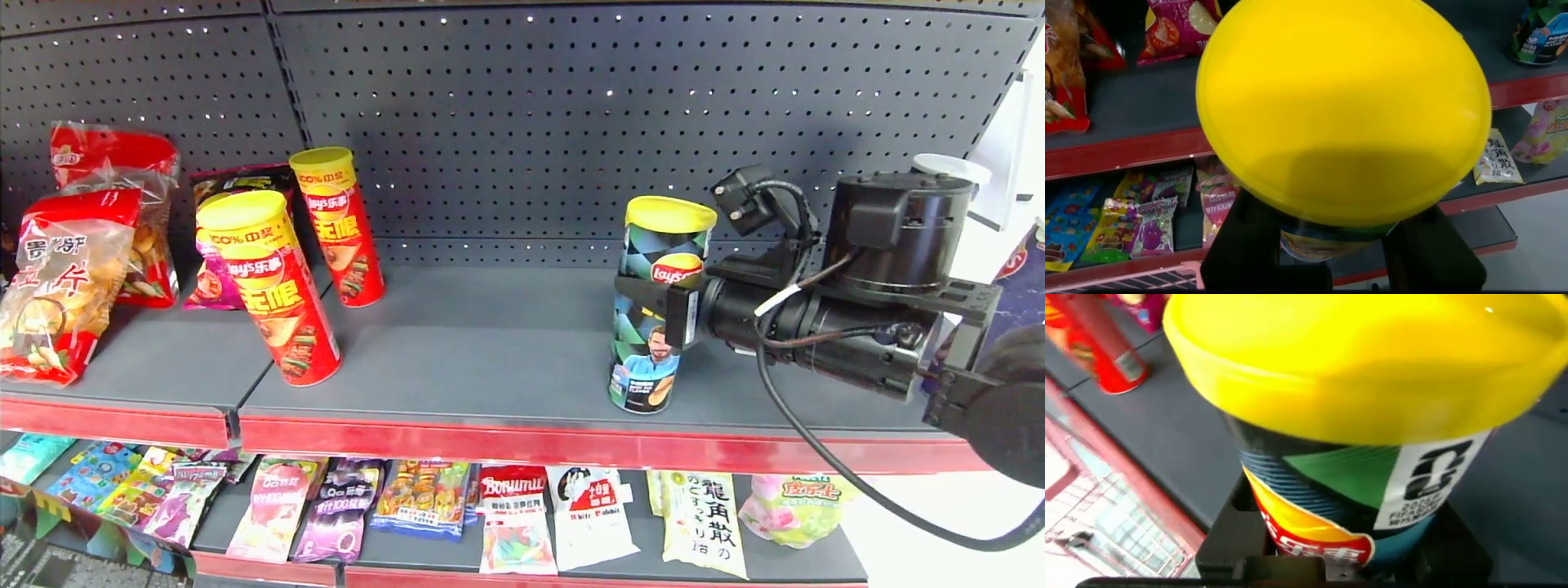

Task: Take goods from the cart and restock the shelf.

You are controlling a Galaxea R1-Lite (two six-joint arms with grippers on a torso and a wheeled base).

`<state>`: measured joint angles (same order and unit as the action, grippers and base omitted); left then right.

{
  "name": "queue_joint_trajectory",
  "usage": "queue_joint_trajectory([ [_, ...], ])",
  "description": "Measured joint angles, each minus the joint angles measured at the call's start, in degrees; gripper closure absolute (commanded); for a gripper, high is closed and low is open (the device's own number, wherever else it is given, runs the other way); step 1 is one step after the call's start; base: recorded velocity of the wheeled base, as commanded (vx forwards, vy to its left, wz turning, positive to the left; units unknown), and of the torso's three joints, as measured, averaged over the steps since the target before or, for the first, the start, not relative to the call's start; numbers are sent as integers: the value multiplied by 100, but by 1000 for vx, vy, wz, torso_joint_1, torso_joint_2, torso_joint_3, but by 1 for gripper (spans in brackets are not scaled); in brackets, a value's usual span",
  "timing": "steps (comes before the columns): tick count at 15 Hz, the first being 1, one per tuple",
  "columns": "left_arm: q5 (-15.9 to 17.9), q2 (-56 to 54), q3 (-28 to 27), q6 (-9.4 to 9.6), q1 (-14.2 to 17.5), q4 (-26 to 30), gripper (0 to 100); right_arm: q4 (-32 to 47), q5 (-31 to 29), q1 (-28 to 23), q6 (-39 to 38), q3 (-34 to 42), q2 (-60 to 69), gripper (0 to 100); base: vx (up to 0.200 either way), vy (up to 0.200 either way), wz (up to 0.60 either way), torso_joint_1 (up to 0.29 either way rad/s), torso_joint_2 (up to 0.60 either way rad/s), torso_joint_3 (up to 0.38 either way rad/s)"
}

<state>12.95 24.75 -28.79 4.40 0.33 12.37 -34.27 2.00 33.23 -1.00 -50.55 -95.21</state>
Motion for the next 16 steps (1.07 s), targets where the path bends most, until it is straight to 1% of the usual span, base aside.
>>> queue_joint_trajectory([
  [5,24,-85,7,0,0,10,100,-38,-26,234,-34,274,185,100,0,0,0,0,0,0],
  [9,40,-96,7,0,-2,11,100,-194,-69,486,-247,411,235,100,0,0,0,0,0,0],
  [16,43,-91,18,-2,-2,32,100,-210,-173,472,-204,450,199,100,0,0,0,0,0,0],
])
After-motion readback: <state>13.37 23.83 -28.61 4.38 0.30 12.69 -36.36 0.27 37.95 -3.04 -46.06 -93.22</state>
